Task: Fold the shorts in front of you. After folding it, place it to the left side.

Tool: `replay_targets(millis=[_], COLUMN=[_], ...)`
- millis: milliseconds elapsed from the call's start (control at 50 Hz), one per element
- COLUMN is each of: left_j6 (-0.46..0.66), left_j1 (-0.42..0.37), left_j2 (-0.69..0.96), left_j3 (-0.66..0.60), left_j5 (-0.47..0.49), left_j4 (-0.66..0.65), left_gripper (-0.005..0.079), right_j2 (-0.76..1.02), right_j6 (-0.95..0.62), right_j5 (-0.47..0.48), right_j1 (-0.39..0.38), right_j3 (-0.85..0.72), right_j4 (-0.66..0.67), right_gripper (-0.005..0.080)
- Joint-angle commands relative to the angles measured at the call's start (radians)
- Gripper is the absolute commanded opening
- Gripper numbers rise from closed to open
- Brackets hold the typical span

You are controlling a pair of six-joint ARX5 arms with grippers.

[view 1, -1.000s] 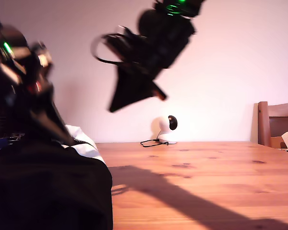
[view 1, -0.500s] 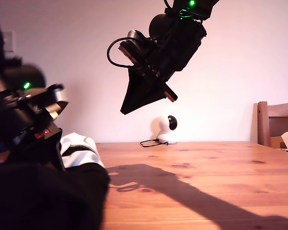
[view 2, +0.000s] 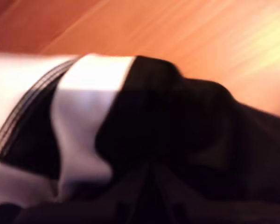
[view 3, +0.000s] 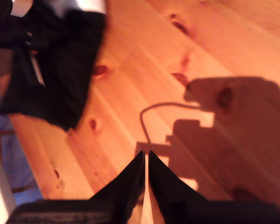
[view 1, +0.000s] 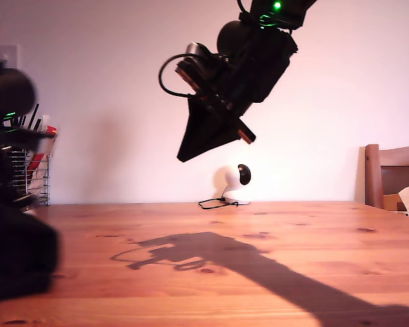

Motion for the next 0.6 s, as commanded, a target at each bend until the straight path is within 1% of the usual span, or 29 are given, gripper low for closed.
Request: replay_targets(millis=[0, 20, 60, 120, 220, 360, 480, 500, 540, 580], left_j6=[0.069, 0.069, 0.114, 0.137, 0.125, 0.095, 0.031, 0.031, -0.022, -0.025], left_j1=[0.016, 0.015, 0.010, -0.006, -0.040, -0.100, -0.143, -0.146, -0.148, -0.149], left_j2=[0.079, 0.077, 0.075, 0.058, 0.002, -0.121, -0.230, -0.247, -0.277, -0.307], left_j3=[-0.069, -0.069, -0.068, -0.066, -0.057, -0.040, -0.029, -0.028, -0.027, -0.027], left_j5=[-0.023, -0.027, -0.037, -0.047, -0.050, -0.045, 0.033, 0.050, 0.087, 0.124], left_j4=[-0.029, -0.029, -0.030, -0.031, -0.031, -0.026, -0.008, -0.007, -0.003, -0.003], left_gripper=[-0.0019, -0.0019, -0.0019, -0.0019, -0.0019, -0.0019, -0.0019, -0.0019, -0.0019, -0.0019], right_j2=[0.010, 0.010, 0.010, 0.010, 0.010, 0.010, 0.010, 0.010, 0.010, 0.010], right_j6=[-0.006, -0.006, -0.006, -0.007, -0.006, -0.006, -0.006, -0.006, -0.007, -0.007], right_j5=[-0.027, -0.036, -0.047, -0.060, -0.093, -0.134, -0.145, -0.145, -0.145, -0.143], right_j1=[0.000, -0.002, -0.002, -0.002, -0.002, -0.002, -0.001, -0.001, -0.001, -0.001], right_j3=[-0.006, -0.006, -0.006, -0.006, -0.006, -0.006, -0.006, -0.006, -0.006, -0.006], right_j4=[0.013, 0.017, 0.023, 0.027, 0.027, 0.026, 0.031, 0.036, 0.045, 0.061], right_gripper=[-0.0011, -0.0011, -0.0012, -0.0012, -0.0012, -0.0012, -0.0012, -0.0012, -0.0012, -0.0012])
